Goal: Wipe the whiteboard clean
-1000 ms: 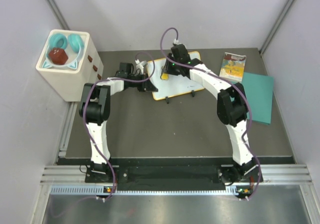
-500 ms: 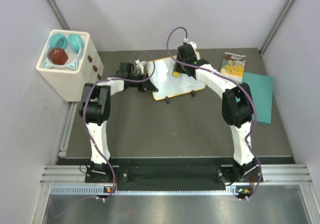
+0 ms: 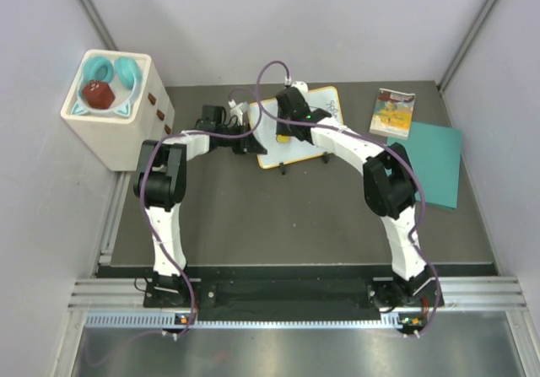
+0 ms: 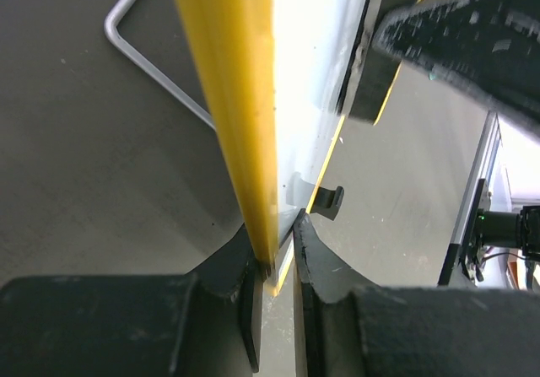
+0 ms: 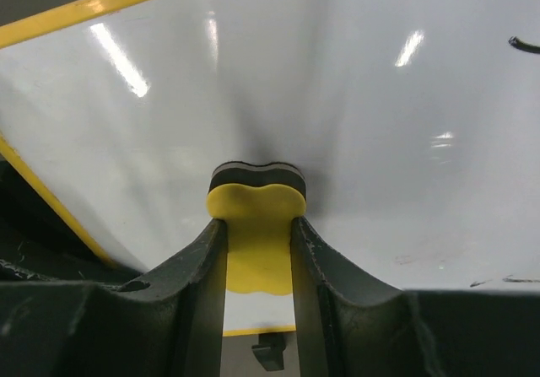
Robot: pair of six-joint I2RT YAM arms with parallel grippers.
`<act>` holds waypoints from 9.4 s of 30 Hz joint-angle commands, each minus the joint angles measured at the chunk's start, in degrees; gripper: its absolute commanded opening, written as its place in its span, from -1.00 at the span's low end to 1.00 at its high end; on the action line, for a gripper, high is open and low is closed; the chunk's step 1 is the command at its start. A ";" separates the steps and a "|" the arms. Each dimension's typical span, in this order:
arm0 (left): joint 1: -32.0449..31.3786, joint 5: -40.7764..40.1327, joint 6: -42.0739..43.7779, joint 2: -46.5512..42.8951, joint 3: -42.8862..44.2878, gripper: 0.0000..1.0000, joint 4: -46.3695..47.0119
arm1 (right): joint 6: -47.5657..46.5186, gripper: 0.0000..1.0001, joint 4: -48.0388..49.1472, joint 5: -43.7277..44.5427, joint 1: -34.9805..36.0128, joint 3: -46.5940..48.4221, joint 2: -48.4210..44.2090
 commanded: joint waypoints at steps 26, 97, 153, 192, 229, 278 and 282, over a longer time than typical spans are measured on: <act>-2.02 -17.09 6.58 3.43 -1.26 -1.00 -6.16 | -1.21 -1.00 -3.73 -2.75 -14.39 1.60 3.53; -2.37 -17.62 6.84 3.69 -0.82 -1.00 -6.95 | 5.83 -1.00 -1.16 -9.26 -23.97 -5.04 -5.44; -2.90 -17.79 7.37 3.78 -0.55 -1.00 -7.57 | 6.62 -1.00 10.78 -15.41 -22.83 -26.20 -11.94; -2.90 -17.97 7.46 3.69 -0.55 -1.00 -7.48 | 12.33 -1.00 -1.24 3.57 -16.32 -22.97 -7.99; -2.90 -17.79 7.46 3.69 -0.55 -1.00 -7.39 | 16.82 -1.00 21.07 -8.64 -15.53 -32.37 -11.59; -2.90 -17.79 7.63 3.69 -0.55 -1.00 -7.48 | 7.86 -1.00 25.02 2.96 -15.71 -33.25 -16.25; -2.99 -17.70 7.63 3.69 -0.55 -1.00 -7.48 | 8.03 -1.00 26.34 2.43 -13.17 -32.72 -15.02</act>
